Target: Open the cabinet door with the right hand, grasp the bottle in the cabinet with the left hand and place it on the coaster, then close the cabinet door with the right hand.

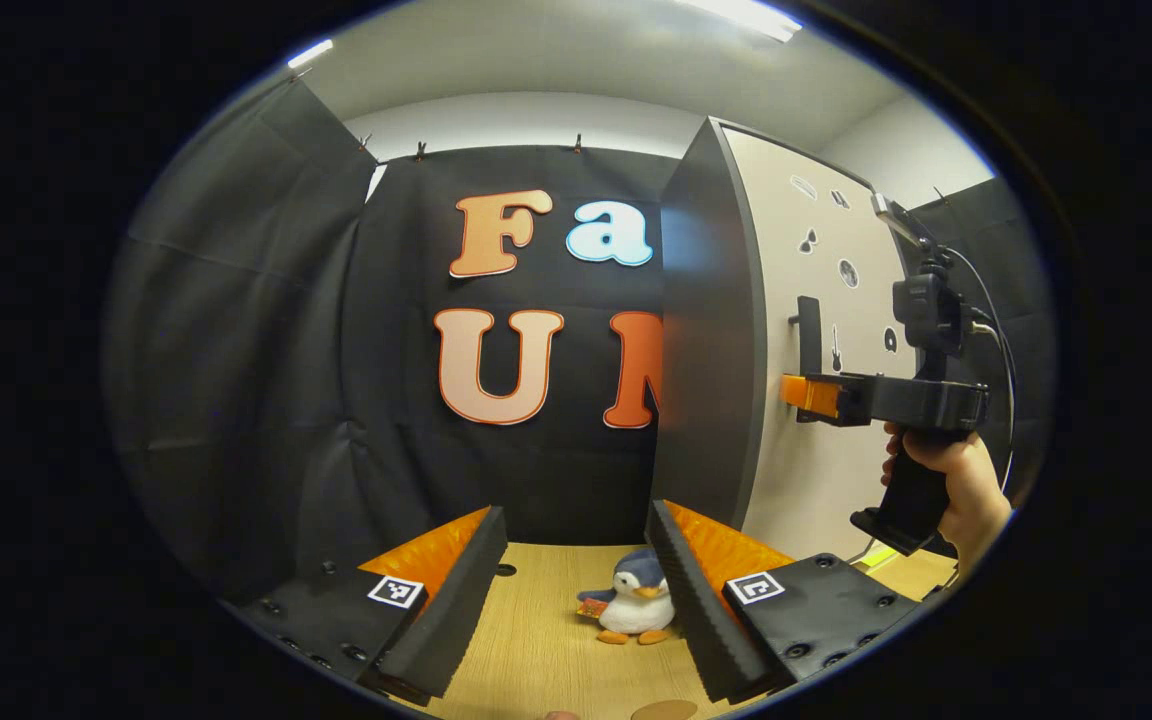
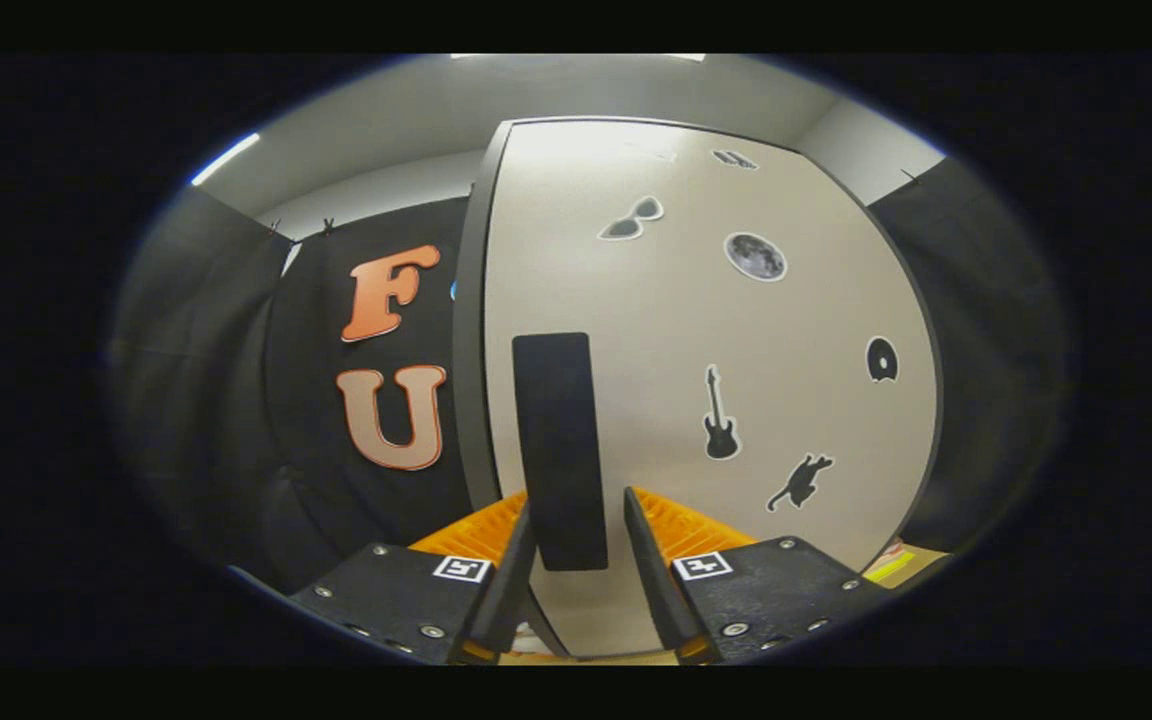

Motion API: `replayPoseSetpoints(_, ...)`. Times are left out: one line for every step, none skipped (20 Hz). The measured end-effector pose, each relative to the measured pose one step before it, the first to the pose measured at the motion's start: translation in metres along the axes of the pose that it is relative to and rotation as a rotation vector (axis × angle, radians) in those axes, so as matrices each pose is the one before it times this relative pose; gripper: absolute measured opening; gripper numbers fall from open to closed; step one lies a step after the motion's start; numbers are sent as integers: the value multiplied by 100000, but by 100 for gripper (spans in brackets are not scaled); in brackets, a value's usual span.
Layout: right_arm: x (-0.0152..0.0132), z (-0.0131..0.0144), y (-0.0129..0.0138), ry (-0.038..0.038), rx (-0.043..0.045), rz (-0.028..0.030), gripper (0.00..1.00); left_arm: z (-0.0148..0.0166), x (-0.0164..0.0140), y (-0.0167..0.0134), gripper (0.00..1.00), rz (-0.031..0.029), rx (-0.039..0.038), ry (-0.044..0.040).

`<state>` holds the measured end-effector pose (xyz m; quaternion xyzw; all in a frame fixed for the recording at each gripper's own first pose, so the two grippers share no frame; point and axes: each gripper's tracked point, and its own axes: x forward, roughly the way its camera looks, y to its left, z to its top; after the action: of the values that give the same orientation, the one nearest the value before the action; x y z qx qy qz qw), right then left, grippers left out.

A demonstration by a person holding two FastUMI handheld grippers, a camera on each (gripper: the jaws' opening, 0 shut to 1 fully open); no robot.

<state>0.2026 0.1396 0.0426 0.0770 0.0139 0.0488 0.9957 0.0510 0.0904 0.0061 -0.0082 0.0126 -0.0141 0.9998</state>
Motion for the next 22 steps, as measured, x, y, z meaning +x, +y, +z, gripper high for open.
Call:
replayPoseSetpoints(54,-37,148,147,-1239,-1013,42,-76,85,128,94,-350,-373,258)
replayPoseSetpoints(92,47,-61,-241,-2273,-1100,37,-88,119,44,94,-358,-353,411)
replayPoseSetpoints(-29,-18,-88,201,-1397,-1000,35,-222,45,134,95,-121,-378,783)
replayPoseSetpoints(-66,0,17,397,271,-664,30,-72,126,163,94,-425,-520,336)
replayPoseSetpoints(-49,-83,40,498,952,-178,31,163,55,125,94,-190,-419,-95)
replayPoseSetpoints(-42,84,-123,222,518,-268,29,58,101,75,95,180,-217,-235)
replayPoseSetpoints(-113,5,18,-43,-445,-178,21,146,144,102,94,423,-137,-119)
replayPoseSetpoints(-78,54,-17,-296,-1020,39,22,149,92,44,94,646,30,-559)
replayPoseSetpoints(-201,-54,-52,-420,-662,501,19,219,8,-25,95,508,233,-685)
replayPoseSetpoints(-137,124,42,-289,247,1044,18,135,281,-59,95,353,255,-486)
replayPoseSetpoints(-253,22,27,-370,1006,952,17,13,227,-243,95,189,341,42)
replayPoseSetpoints(-104,114,-101,-749,238,856,17,-152,149,-425,95,167,566,223)
replayPoseSetpoints(-329,64,-95,-812,-315,619,17,27,159,-393,94,212,365,-4)
replayPoseSetpoints(-319,155,-159,-674,-618,655,17,-39,-92,-543,95,216,-68,4)
replayPoseSetpoints(-483,189,-136,-649,-229,838,14,-30,-193,-323,94,298,-665,6)
replayPoseSetpoints(-582,233,60,-65,-134,1048,14,-186,-50,-360,94,222,-752,375)
replayPoseSetpoints(-732,249,-142,-274,-100,779,14,-111,-190,-500,94,111,-600,511)
replayPoseSetpoints(-774,301,-179,-590,12,1035,14,-25,-379,-750,94,66,-637,238)
replayPoseSetpoints(-921,233,-53,-223,-290,789,17,-52,-376,-717,94,-179,-699,286)
replayPoseSetpoints(-1047,343,-208,-261,98,707,14,-22,-524,-832,94,-107,-340,171)
replayPoseSetpoints(-900,164,-295,-83,253,587,14,95,-572,-615,94,235,88,-225)
replayPoseSetpoints(-1427,175,-638,120,344,796,17,97,-651,-510,95,535,441,-481)
